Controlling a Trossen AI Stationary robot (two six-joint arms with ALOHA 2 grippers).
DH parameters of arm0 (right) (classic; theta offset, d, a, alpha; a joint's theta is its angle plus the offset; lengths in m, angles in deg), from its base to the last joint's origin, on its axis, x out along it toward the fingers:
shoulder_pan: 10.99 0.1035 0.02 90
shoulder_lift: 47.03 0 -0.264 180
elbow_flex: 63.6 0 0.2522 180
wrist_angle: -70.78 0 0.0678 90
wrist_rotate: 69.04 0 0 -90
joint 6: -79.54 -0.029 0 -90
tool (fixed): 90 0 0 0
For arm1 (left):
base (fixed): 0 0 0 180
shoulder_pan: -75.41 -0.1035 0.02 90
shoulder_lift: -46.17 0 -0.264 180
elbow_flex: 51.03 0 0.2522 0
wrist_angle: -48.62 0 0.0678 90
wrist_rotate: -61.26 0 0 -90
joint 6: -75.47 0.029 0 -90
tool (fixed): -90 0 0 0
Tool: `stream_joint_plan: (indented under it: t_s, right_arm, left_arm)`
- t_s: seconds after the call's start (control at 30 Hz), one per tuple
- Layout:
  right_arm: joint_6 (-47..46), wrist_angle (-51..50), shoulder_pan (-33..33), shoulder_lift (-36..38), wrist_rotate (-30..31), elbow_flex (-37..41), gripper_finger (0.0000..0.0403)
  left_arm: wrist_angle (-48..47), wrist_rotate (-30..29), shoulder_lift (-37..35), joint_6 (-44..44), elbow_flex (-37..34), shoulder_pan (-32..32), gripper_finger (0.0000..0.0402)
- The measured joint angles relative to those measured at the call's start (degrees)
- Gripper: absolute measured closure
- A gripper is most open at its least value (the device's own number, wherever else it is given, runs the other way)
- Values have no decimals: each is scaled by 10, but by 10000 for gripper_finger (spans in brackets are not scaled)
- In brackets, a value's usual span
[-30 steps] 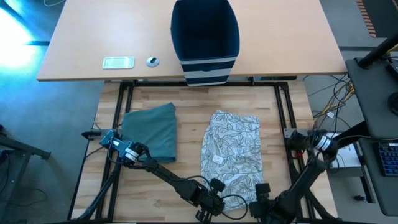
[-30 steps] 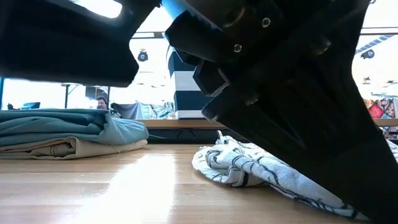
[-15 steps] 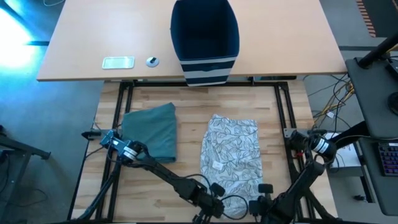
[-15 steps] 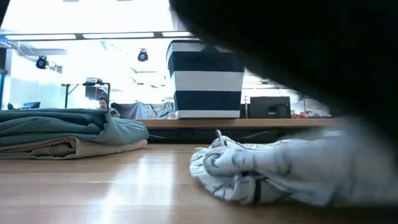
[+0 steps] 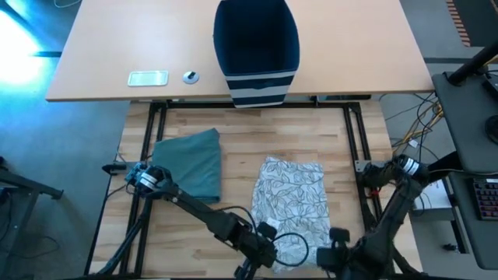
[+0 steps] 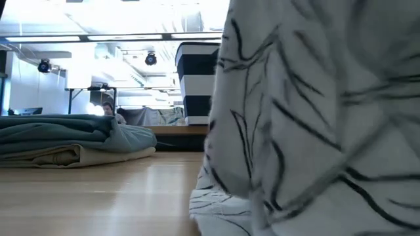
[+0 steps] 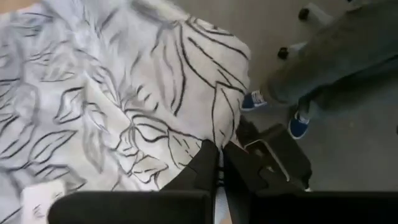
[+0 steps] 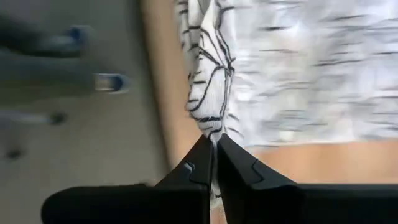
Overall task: Fold Laundry from Bin
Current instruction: Fold the white shirt
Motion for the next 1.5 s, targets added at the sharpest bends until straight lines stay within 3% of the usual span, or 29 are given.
stream_joint_plan:
  t_s: [0.2, 0.37, 0.7, 0.87, 1.17, 1.5]
  right_arm:
    - [74, -125, -47, 4, 34, 4, 394]
    - [153, -130, -80, 6, 34, 34, 394]
    - [215, -136, -144, 55, 47, 91, 394]
    - [260, -147, -193, 106, 80, 127, 394]
    - [379, -141, -316, 196, 79, 221, 394]
    - [523, -26, -470, 239, 79, 348, 394]
  left_arm:
    - [-16, -9, -25, -7, -33, -29, 401]
    - [28, -3, -51, -26, -98, -63, 401]
    - [103, 4, -107, -61, -198, -104, 401]
    - [102, 3, -130, -59, -219, -144, 401]
    - [63, 22, -153, -23, -216, -251, 401]
    - [51, 64, -127, 17, -216, -357, 401]
